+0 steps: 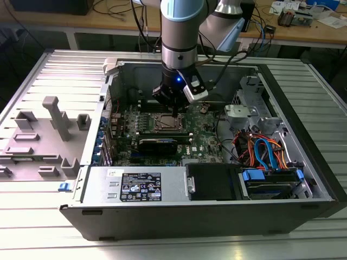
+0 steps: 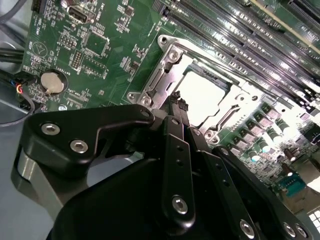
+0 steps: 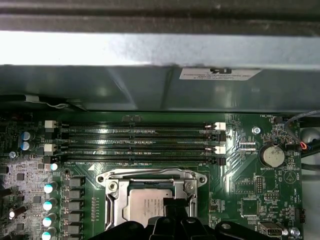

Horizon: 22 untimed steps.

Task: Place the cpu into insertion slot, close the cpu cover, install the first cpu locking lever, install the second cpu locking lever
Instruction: 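Install the second cpu locking lever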

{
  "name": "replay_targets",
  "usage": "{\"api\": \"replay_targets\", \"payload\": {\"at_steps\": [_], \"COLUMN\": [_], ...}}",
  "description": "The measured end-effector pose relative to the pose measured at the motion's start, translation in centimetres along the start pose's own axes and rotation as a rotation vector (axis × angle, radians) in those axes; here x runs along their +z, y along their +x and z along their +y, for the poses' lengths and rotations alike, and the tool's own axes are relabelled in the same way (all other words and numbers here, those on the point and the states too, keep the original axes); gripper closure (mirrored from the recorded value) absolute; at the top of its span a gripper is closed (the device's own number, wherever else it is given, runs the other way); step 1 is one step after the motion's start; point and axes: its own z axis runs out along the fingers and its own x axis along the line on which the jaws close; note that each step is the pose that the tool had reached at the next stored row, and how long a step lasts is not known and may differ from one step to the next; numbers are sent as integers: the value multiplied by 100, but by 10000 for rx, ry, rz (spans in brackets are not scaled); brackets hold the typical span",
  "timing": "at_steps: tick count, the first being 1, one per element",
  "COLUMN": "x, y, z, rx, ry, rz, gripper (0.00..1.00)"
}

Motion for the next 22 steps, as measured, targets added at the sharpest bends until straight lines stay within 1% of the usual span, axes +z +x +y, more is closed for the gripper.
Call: {"api": "replay_targets", "payload": {"at_steps": [13, 15, 16, 18, 20, 22], "x": [-1, -16, -42, -38, -32, -32], "y": [0, 1, 1, 1, 3, 3], "z": [-3, -13, -22, -54, -109, -181], "rx": [-2, -2, -2, -2, -2, -2], "ry": [3, 1, 4, 2, 2, 16], "rz": [1, 0, 1, 1, 1, 1], "gripper": [89, 89, 89, 89, 89, 89]}}
